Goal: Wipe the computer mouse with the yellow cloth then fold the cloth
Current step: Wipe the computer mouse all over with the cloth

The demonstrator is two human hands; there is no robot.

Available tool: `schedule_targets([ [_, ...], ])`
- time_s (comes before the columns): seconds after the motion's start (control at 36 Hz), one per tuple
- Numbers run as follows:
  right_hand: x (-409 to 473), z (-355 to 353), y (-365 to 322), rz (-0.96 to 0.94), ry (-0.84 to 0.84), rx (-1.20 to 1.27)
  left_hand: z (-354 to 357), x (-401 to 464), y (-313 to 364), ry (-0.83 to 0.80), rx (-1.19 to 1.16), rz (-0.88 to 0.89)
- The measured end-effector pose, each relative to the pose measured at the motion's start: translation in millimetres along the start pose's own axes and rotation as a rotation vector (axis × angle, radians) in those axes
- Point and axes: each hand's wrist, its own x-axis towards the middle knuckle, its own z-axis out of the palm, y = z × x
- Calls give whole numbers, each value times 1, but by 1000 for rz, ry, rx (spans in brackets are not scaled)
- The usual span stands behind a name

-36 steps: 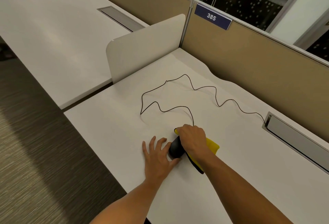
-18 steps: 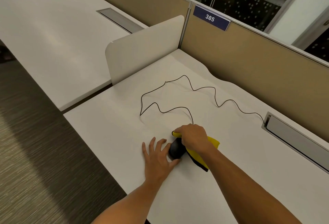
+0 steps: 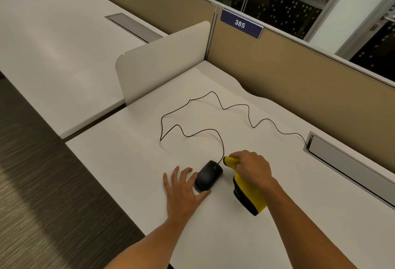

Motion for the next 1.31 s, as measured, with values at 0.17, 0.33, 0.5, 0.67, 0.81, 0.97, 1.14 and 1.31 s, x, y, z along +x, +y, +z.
schedule_targets([
  [0.17,-13,27,-8,43,20,-54,2,0,-1,12,-4,1],
  [0.33,-16,38,-25,32,32,-147,4,0,-1,16,-3,0],
  [0.5,-22,44,-43,-13,15,-161,5,0,-1,37,-24,7],
  [0.67,-31,45,-44,-98,-33,-197,5,0,-1,36,-26,-3],
  [0.81,-38,39,-36,-229,-113,-210,4,0,-1,25,-33,-5],
  [0.97,-48,29,-22,-251,-243,-62,4,1,-2,0,-14,-1],
  [1.14,-72,20,9,-86,-135,305,3,1,-2,-6,-18,-3],
  [1.31,-94,17,47,139,-19,582,2,0,-2,-7,3,5],
])
